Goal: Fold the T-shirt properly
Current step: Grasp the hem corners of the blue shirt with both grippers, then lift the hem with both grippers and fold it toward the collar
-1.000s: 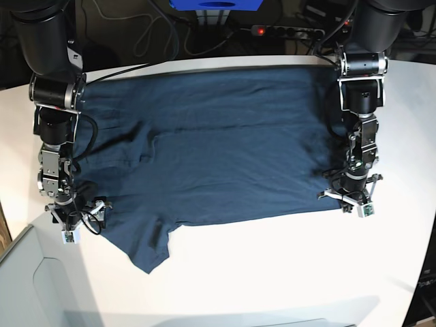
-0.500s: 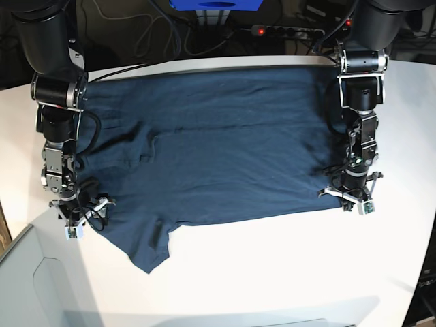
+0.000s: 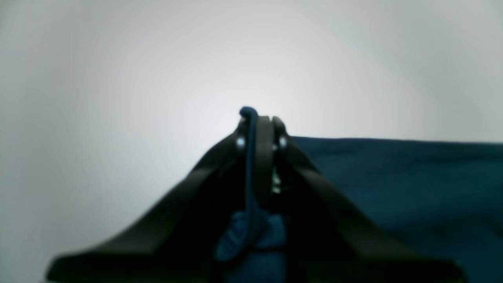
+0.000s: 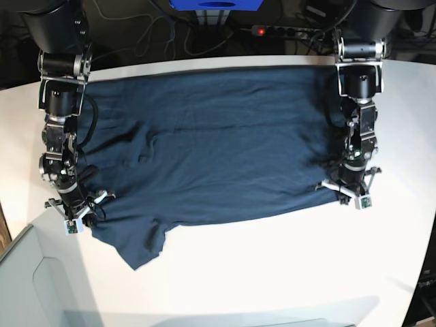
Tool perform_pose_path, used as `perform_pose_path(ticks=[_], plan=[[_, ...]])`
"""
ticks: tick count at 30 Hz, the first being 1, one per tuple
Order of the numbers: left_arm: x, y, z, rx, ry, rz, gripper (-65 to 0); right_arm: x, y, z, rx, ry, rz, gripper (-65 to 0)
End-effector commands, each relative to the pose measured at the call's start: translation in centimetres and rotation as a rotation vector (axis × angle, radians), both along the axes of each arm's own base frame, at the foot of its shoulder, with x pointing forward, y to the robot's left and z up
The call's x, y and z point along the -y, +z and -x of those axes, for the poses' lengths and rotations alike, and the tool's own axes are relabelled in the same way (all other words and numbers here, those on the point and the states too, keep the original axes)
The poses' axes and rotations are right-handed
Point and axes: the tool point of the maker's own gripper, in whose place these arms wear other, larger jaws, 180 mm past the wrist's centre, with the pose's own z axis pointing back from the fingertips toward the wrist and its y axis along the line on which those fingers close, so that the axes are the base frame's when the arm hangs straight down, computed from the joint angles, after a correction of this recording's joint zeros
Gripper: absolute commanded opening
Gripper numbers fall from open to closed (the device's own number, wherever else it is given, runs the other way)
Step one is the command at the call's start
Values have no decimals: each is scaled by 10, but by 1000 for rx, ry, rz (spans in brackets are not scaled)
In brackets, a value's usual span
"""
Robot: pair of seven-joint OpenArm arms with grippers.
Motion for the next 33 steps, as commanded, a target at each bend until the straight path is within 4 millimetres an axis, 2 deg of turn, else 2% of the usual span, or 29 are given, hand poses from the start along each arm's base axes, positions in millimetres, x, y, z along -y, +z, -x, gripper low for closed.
perform_pose_path(ticks=[1, 6, 9, 12, 15, 19, 24, 29, 31, 33], plan=[[-4, 29, -15, 65, -7, -20, -650, 7, 31, -11, 92, -3, 17, -649], [-6, 61, 3, 124, 0, -19, -650, 25, 52, 17, 131, -46, 58, -649], [-11, 75, 14, 142, 14, -26, -650, 25, 60, 36, 131, -41, 99, -649], [-14, 78, 28, 140, 17, -38, -650, 21, 58, 61, 108, -23, 138, -649], [-13, 71, 43, 117, 12, -45, -650, 22, 50, 87, 81, -22, 158, -649], [-13, 48, 69, 64, 30, -29, -650, 20, 34, 112, 32, -8, 168, -649], [-25, 28, 97, 22, 107, 5, -650, 20, 21, 128, -10, -5, 169, -649], [-21, 18, 107, -9, 101, 9, -650, 14, 10, 135, -73, 35, 175, -647], [-20, 17, 107, -10, 101, 11, -650, 10, 9, 136, -101, 62, 176, -608], [-20, 15, 109, -26, 102, 15, -602, 8, 15, 135, -90, 74, 184, -528]])
